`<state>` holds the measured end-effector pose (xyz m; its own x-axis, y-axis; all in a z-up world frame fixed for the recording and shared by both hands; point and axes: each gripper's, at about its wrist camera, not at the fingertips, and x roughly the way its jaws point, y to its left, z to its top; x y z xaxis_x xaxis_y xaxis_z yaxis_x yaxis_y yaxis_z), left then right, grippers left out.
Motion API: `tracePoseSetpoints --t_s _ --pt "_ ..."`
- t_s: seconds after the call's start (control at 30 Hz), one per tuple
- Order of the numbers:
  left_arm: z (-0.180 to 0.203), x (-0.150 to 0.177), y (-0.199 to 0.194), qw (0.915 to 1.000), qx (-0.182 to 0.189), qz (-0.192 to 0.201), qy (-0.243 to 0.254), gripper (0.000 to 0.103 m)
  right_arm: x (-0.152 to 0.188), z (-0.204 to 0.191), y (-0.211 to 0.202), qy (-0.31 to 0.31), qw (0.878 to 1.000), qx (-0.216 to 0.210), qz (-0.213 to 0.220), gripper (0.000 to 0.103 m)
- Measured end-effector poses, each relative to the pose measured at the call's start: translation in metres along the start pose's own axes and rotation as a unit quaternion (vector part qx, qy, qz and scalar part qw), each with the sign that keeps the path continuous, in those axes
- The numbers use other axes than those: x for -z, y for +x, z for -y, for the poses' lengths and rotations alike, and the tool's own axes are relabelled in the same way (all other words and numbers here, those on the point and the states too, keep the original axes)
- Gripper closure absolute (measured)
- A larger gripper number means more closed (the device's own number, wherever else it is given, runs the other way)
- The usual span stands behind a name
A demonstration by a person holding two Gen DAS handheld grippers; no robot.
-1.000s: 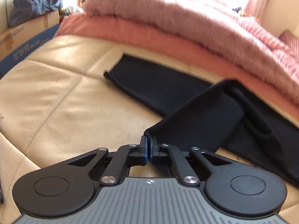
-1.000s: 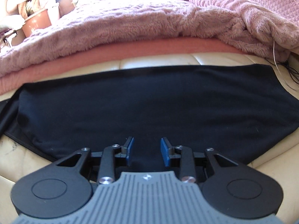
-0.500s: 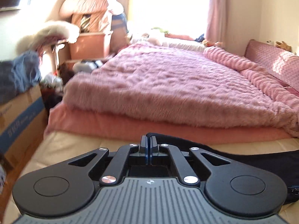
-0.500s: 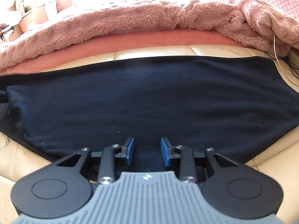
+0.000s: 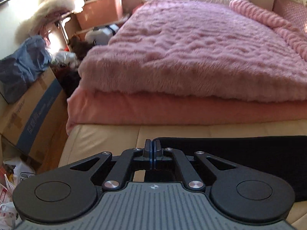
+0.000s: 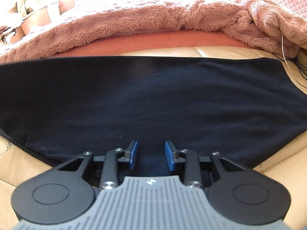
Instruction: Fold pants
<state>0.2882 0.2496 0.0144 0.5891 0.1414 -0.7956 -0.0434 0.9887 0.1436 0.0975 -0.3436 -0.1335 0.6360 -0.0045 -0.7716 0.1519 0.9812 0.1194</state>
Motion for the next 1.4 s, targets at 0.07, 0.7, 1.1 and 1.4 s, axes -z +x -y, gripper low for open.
tracePoseSetpoints --t_s 0.07,0.7,1.1,1.4 --pt "-0.003 0.004 0.039 0.9995 -0.008 -0.031 0.004 0.102 -0.001 0.000 0.001 -0.006 1.000 0.002 -0.002 0.075" --pt "-0.008 0.009 0.142 0.9979 -0.023 -0.051 -0.032 0.080 -0.012 -0.005 0.010 -0.033 0.999 0.018 -0.019 0.073" --pt "0.021 0.073 0.071 0.9984 0.029 -0.049 0.008 0.076 0.003 -0.059 -0.032 -0.166 0.986 -0.017 0.000 0.073" --pt "0.006 0.096 0.076 0.9939 0.032 -0.068 -0.081 0.076 0.038 -0.064 -0.048 -0.250 0.965 0.069 -0.021 0.074"
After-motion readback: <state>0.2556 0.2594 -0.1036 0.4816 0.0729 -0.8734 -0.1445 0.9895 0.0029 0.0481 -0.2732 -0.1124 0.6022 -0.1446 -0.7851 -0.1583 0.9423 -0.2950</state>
